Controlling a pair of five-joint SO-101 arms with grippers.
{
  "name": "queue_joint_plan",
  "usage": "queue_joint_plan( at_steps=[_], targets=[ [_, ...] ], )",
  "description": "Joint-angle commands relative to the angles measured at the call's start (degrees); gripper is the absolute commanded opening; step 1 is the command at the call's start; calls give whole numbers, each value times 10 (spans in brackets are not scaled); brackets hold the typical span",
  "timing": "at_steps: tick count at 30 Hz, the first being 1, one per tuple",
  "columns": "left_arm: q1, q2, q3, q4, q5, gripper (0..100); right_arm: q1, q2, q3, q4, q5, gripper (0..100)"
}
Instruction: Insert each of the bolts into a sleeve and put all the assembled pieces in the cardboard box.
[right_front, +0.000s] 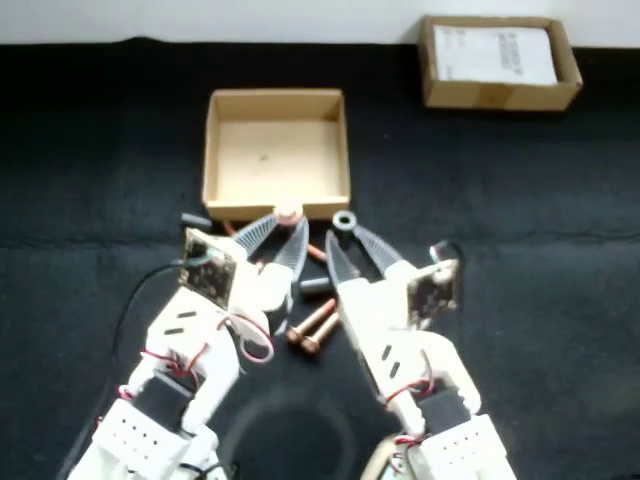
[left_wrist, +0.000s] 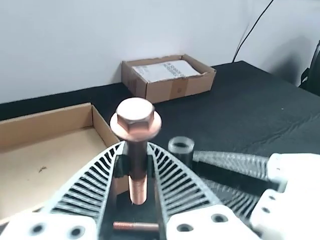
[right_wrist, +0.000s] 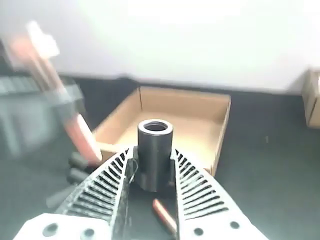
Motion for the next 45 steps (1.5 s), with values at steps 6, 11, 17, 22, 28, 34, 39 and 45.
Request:
queue_joint_plan(
  at_steps=[6,11,17,22,28,34,39,45],
  targets=[
    [28,-7,29,-83,3,9,-51,-7,79,-30,-4,7],
    [-19,76,-82,-99,4,9,-63,-7,79,-30,-26,7],
    [-73,270,-265,-96,70,9,-63,-6,79,-30,-25,7],
    [-7,307,-337,20,76,9,-63,-8,78,-30,-25,7],
    [38,305,-347,110,76,9,-63,-8,77,-30,-25,7],
    [30,306,-426,189,73,9,-62,-8,77,-30,-25,7],
    [30,306,-464,221,67,9,-62,-8,77,-30,-25,7],
    [34,310,-451,227,35,9,-62,-8,77,-30,-25,7]
  ],
)
